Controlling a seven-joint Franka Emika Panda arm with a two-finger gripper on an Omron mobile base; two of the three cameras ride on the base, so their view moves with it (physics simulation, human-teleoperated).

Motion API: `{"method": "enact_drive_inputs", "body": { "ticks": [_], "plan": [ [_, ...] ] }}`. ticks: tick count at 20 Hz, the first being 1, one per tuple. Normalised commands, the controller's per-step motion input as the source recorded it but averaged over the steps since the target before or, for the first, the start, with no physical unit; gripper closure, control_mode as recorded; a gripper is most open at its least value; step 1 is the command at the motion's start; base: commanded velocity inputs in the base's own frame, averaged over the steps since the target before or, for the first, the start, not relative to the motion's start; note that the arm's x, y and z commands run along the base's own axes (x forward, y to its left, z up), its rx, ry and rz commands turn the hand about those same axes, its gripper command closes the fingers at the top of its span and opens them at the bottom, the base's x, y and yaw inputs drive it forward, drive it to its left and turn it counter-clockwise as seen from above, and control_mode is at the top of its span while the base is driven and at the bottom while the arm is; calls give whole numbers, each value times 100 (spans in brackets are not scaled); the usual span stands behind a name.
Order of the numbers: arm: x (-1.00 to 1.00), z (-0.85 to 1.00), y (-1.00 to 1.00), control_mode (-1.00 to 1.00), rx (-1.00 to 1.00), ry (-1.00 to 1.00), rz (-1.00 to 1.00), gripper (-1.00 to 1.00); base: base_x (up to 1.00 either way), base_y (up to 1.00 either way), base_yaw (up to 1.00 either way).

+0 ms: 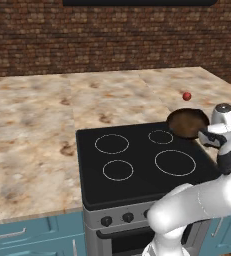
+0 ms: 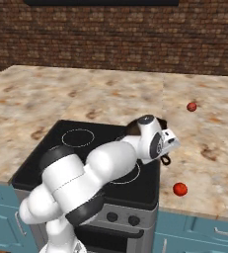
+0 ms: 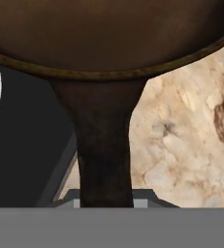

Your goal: Place the pan on the rear right burner on the stove. Then place the tomato and the onion in the pan and turn on the rear right burner.

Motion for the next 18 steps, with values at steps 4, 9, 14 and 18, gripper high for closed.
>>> {"method": "enact_drive_inputs", "body": {
  "ticks": [4,9,14,18],
  "plan": [
    [45,0,14,-100,0,14,7,100,0,0,0],
    [43,0,11,-100,0,13,8,100,0,0,0],
    [40,-1,8,-100,0,11,7,100,0,0,0],
    [45,-11,1,-100,2,12,8,100,0,0,0]
  ]
}}
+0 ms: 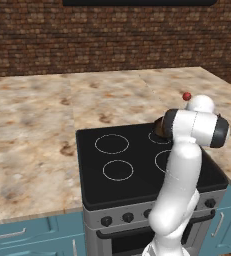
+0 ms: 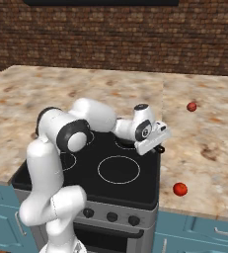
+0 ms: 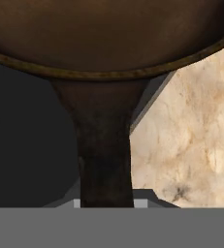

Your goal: Place the pan on the rear right burner on the stove. Then place the tomato and the onion in the pan and turn on the rear right burner.

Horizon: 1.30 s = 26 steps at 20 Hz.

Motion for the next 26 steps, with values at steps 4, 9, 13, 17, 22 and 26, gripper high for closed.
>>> {"method": "enact_drive_inputs", "body": {
  "ticks": [4,9,13,17,22,26],
  "plan": [
    [43,-14,0,-100,3,12,8,100,0,0,0],
    [43,-14,0,-100,5,12,8,100,0,0,0],
    [30,-22,2,-100,4,12,7,100,0,0,0],
    [-6,-58,26,-100,0,12,6,100,0,0,0],
    [-40,-71,53,-100,0,7,5,100,0,0,0],
    [-34,-60,71,-100,0,8,4,100,0,0,0]
  ]
}}
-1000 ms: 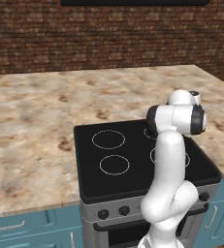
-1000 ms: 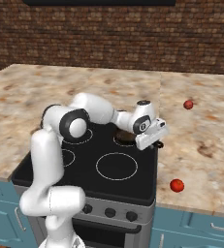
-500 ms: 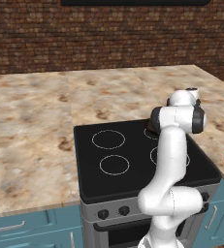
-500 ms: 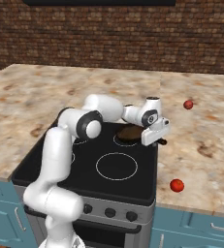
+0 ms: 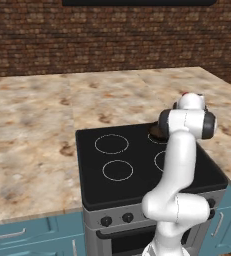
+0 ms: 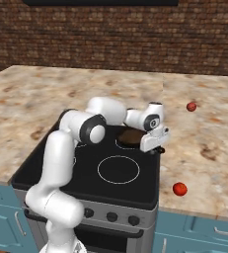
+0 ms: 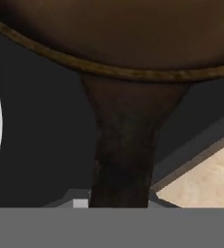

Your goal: Place the pan on the rear right burner on the stove. Then place the tomato and the onion in the pan and turn on the rear right burner.

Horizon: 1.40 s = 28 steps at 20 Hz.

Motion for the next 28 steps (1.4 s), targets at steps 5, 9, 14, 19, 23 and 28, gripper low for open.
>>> {"method": "enact_drive_inputs", "body": {
  "ticks": [5,9,14,19,23,28],
  "plan": [
    [-34,-53,77,-100,0,7,1,100,0,0,0],
    [-27,-49,76,-100,0,9,0,100,0,0,0],
    [-26,-53,68,-100,0,8,0,100,0,0,0],
    [0,-63,29,-100,0,3,0,100,0,0,0],
    [0,-72,8,-100,0,0,0,100,0,0,0],
    [0,-51,20,-100,0,0,0,-100,0,0,0]
  ]
}}
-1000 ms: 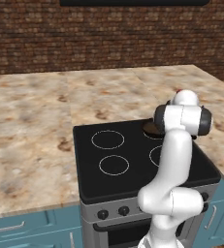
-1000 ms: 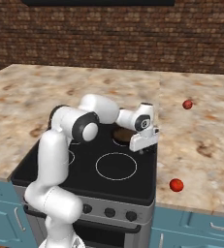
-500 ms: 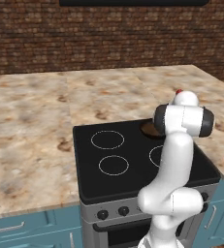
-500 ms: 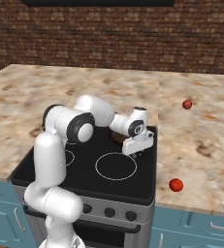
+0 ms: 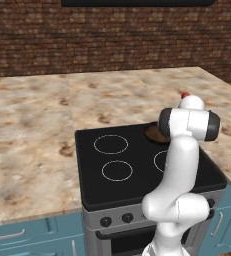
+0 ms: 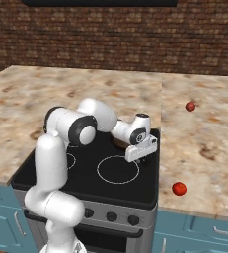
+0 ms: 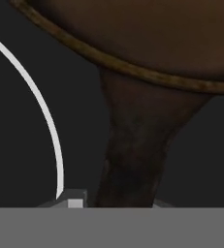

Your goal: Place the pan on the rear right burner on the stove. Then place the tomato and the onion in the pan and turn on the rear right burner.

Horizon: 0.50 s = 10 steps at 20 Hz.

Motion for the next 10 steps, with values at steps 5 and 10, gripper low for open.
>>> {"method": "enact_drive_inputs", "body": {
  "ticks": [5,10],
  "plan": [
    [-9,-8,4,-100,0,-1,0,-100,0,0,0],
    [-33,13,1,-100,0,-8,-9,-100,0,0,0]
  ]
}}
